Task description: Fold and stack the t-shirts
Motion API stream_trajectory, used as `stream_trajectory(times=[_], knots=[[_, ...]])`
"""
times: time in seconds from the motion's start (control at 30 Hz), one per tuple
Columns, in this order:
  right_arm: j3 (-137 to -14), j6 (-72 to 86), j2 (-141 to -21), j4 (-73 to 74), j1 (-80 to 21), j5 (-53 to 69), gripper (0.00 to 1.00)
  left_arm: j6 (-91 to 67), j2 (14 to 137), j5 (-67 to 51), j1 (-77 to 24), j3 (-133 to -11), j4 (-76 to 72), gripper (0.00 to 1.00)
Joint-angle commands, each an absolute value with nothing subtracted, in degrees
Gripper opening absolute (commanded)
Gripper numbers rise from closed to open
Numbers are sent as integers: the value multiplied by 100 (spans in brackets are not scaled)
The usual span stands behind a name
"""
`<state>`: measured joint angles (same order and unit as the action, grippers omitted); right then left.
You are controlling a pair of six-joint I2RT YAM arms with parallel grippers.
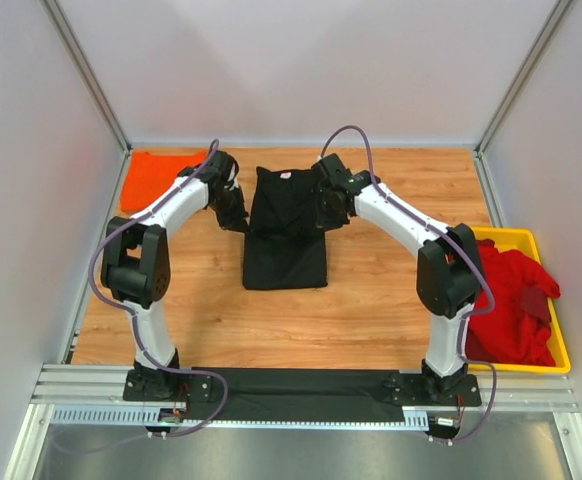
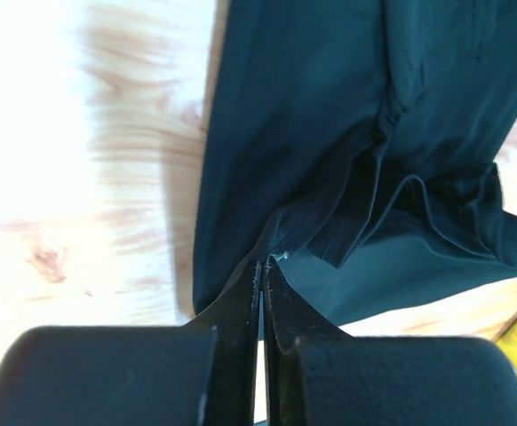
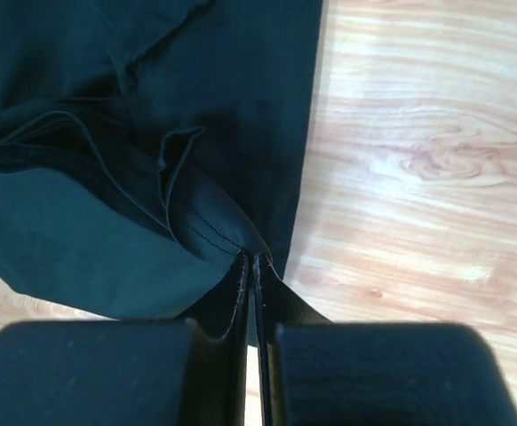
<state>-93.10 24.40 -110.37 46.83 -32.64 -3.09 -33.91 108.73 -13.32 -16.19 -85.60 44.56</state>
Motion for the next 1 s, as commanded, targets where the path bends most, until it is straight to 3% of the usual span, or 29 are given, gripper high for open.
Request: stream_trajectory(times=[0.0, 0.33, 0.63, 0.97], knots=[[-9755, 2118, -11249, 4913, -3147, -185, 0, -3243, 11039, -1389, -1477, -8903, 4641, 0], [-9958, 1767, -11628, 4289, -3041, -88, 0, -2971, 11724, -1766, -1318, -9545, 4597, 0], [-10406, 1776, -11479, 4957, -3032, -79, 0, -3164, 11224, -2004, -1301, -9527, 4667, 0], [-10626, 1661, -11460, 4782, -2927, 211, 0, -3243, 11540, -1890, -1274, -10142, 4931, 0]])
